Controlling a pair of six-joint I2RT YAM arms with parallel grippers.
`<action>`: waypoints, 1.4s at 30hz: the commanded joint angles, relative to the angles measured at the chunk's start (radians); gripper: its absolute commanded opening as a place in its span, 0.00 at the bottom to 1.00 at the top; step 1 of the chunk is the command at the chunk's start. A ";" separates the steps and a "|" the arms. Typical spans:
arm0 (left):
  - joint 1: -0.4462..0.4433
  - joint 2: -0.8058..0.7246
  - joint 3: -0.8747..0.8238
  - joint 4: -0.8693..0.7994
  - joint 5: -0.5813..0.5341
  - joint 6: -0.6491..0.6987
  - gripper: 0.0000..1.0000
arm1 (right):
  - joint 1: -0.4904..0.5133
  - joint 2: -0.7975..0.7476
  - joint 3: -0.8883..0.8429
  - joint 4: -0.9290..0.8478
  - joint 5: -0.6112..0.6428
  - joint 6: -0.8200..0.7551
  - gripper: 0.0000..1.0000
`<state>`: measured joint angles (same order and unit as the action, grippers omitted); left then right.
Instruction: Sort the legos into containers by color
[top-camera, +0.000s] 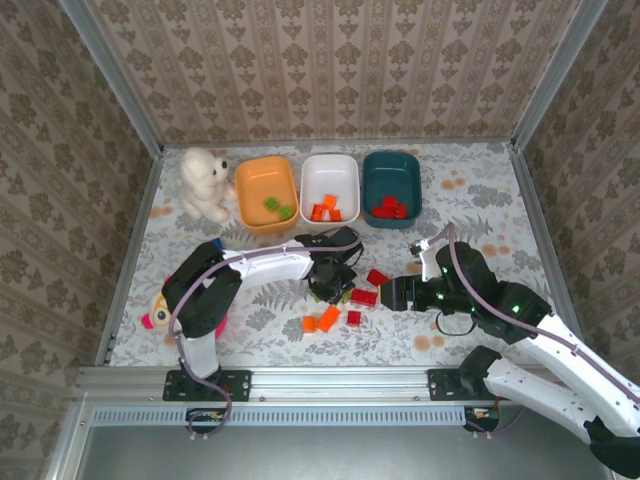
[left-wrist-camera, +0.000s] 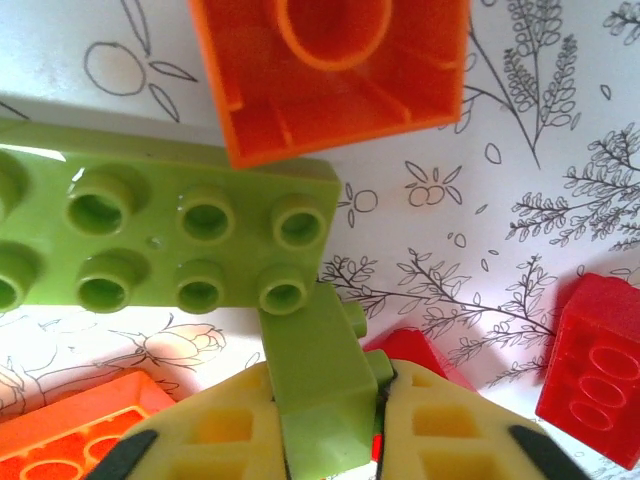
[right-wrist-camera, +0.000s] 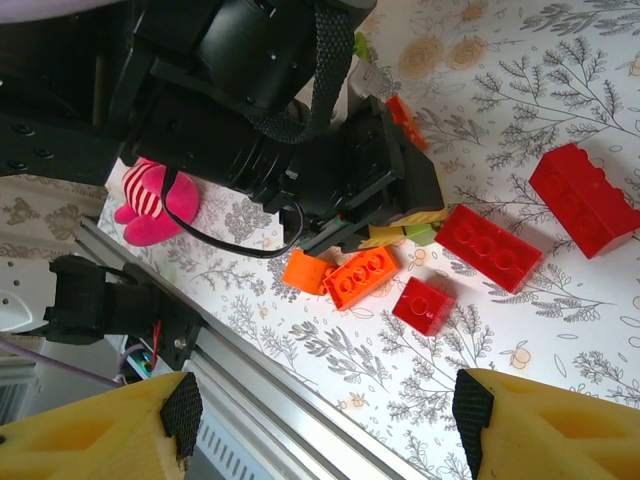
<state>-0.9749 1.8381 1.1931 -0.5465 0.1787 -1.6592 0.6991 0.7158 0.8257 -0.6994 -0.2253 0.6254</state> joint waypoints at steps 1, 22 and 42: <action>-0.001 0.006 0.038 -0.067 -0.042 -0.009 0.14 | 0.005 0.004 0.039 -0.017 -0.011 -0.019 0.70; 0.548 -0.046 0.440 -0.381 -0.222 0.808 0.12 | 0.005 0.294 0.213 0.108 -0.071 -0.056 0.70; 0.699 0.364 0.722 -0.433 -0.263 0.995 0.16 | 0.006 0.497 0.341 0.079 -0.057 -0.060 0.70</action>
<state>-0.2806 2.1788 1.8740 -0.9443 -0.0685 -0.7048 0.6998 1.2011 1.1477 -0.6086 -0.2779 0.5758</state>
